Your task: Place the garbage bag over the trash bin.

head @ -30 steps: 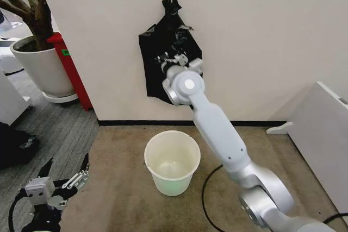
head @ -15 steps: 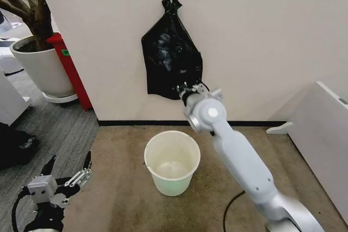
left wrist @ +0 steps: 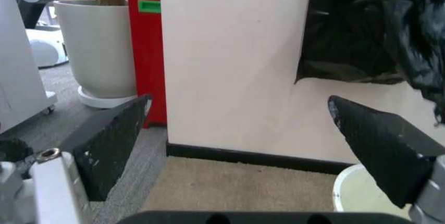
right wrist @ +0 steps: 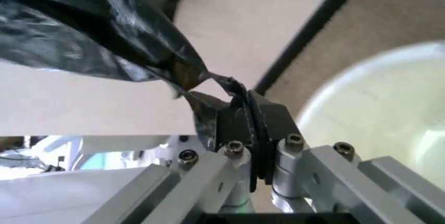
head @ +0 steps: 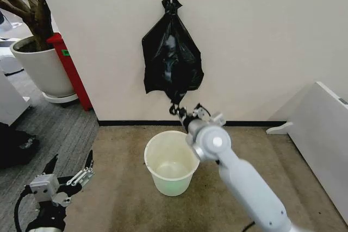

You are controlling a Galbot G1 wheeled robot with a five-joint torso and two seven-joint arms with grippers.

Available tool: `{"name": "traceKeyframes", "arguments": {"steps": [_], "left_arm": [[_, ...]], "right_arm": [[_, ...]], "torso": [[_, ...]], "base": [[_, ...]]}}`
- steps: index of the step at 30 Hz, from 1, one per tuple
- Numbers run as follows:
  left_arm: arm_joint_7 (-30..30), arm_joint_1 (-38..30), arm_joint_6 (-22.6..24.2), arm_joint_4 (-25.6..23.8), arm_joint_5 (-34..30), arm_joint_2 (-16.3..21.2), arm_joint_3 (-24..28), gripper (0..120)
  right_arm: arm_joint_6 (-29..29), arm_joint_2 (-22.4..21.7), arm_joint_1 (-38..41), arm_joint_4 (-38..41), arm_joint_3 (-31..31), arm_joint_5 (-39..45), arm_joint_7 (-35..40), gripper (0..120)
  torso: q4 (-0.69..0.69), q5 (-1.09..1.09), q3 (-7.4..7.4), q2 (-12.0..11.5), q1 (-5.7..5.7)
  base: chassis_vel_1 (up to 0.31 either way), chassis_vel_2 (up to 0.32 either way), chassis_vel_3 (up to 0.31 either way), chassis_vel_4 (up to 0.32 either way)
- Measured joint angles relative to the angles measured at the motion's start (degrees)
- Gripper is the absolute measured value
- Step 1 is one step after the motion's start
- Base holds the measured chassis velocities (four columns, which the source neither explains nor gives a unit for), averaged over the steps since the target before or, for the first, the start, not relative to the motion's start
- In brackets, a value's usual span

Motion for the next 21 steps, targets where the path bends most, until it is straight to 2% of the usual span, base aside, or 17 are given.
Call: {"name": "traceKeyframes", "arguments": {"steps": [4, 16, 21], "left_arm": [[0.0, -0.01, 0.0, 0.0, 0.0, 0.01, 0.02, 100], [0.0, -0.02, -0.02, 0.0, 0.03, 0.12, 0.11, 100], [0.0, -0.02, -0.02, 0.0, 0.03, 0.2, 0.12, 100]], "right_arm": [[-0.06, -0.5, -1.18, 1.16, 0.27, -0.1, -0.05, 0], [-0.73, -0.82, 5.6, 3.07, 1.03, 0.02, -0.87, 0], [-1.28, -1.12, 3.81, 3.12, 0.98, -0.22, -1.15, 0]], "torso": [[0.0, 0.0, 0.0, 0.0, 0.0], [0.01, -0.01, 0.01, 0.0, 0.0], [0.01, -0.01, 0.01, 0.0, 0.0]], "base": [[0.0, 0.0, 0.0, 0.0], [0.0, 0.0, 0.0, 0.0], [0.0, 0.0, 0.0, 0.0]]}}
